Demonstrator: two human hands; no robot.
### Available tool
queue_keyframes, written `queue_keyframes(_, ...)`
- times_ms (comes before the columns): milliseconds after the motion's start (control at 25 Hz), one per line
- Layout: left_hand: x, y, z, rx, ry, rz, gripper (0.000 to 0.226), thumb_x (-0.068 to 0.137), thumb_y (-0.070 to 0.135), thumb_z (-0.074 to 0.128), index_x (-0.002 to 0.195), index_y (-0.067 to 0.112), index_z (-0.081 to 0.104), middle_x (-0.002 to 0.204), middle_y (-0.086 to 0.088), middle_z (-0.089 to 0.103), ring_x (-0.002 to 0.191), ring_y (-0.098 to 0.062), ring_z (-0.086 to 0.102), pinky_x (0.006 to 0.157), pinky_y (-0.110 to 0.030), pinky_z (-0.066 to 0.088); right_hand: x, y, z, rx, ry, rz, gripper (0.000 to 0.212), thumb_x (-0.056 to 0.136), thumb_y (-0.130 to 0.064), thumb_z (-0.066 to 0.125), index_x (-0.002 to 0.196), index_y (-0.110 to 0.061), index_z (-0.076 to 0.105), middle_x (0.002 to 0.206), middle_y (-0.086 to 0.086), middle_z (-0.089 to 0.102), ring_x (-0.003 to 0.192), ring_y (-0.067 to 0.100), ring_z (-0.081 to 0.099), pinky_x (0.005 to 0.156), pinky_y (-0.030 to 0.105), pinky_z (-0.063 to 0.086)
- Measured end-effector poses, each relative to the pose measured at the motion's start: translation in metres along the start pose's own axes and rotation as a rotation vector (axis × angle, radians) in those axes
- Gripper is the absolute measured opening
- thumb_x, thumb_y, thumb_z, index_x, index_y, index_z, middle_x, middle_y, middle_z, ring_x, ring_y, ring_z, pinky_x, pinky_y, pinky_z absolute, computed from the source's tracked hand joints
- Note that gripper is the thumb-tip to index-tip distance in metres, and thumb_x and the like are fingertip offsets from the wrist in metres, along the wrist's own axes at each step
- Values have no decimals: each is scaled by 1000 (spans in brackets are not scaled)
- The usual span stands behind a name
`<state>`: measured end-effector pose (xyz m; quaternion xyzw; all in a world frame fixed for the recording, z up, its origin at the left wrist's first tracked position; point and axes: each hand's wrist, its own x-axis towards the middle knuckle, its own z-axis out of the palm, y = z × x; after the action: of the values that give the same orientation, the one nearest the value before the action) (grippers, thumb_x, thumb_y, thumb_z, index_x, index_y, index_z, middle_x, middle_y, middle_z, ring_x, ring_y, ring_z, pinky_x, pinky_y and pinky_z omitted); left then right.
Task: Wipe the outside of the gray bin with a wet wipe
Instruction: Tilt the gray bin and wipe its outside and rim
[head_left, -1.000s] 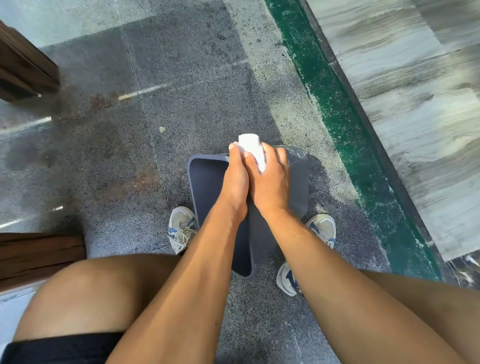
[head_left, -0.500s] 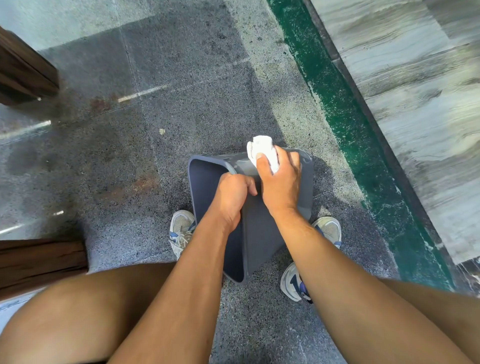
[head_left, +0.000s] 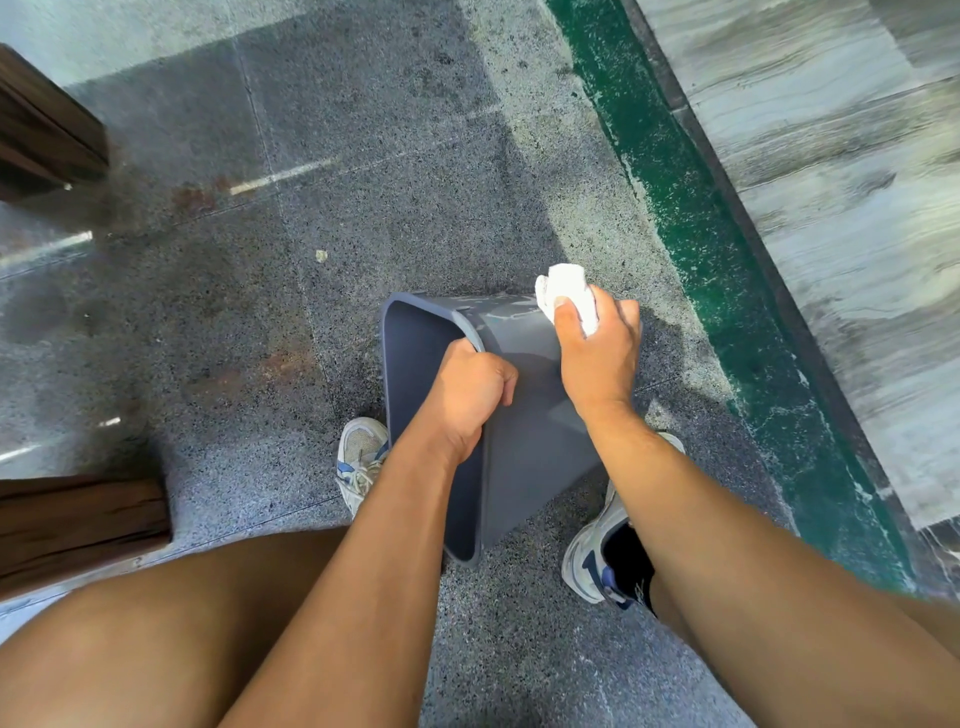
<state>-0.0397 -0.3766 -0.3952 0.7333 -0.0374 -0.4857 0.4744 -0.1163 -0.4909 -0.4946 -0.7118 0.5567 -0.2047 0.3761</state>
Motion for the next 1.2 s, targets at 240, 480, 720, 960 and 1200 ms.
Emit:
queue_keyframes(240,-2,2,2,-21,71,-9,42,63,-23,40,64,18,31,32,19,27,32,-2,27,38,-13,18,20,16,5,-32,-11,48,51,87,-52,52,124,-21,67,112,6,52,109,30,50,97,46,45)
queue_keyframes(480,2,7,8,-18,73,-21,45,68,-24,41,67,20,29,32,19,28,32,0,29,53,-26,19,41,30,2,-21,-14,65,50,85,-51,52,119,-19,69,110,4,51,108,28,51,100,46,44)
queue_keyframes(720,10,-1,8,-79,70,23,38,42,-5,46,66,20,31,54,10,33,52,-7,26,53,-28,20,67,55,-8,-98,-60,91,44,88,-49,54,120,-22,67,110,1,45,113,31,47,102,45,42)
queue_keyframes(960,12,-4,8,-65,2,62,35,44,-9,47,49,25,39,46,15,32,44,-4,24,47,-23,23,89,78,-15,-106,-32,137,54,89,-52,54,128,-17,65,115,13,63,103,30,58,75,30,41)
queue_keyframes(1200,15,-9,8,-19,-33,101,44,52,-17,44,34,24,40,47,13,33,48,-9,25,46,-23,20,97,83,-25,-177,-49,283,48,98,-45,54,136,-16,58,126,11,66,111,30,61,78,27,38)
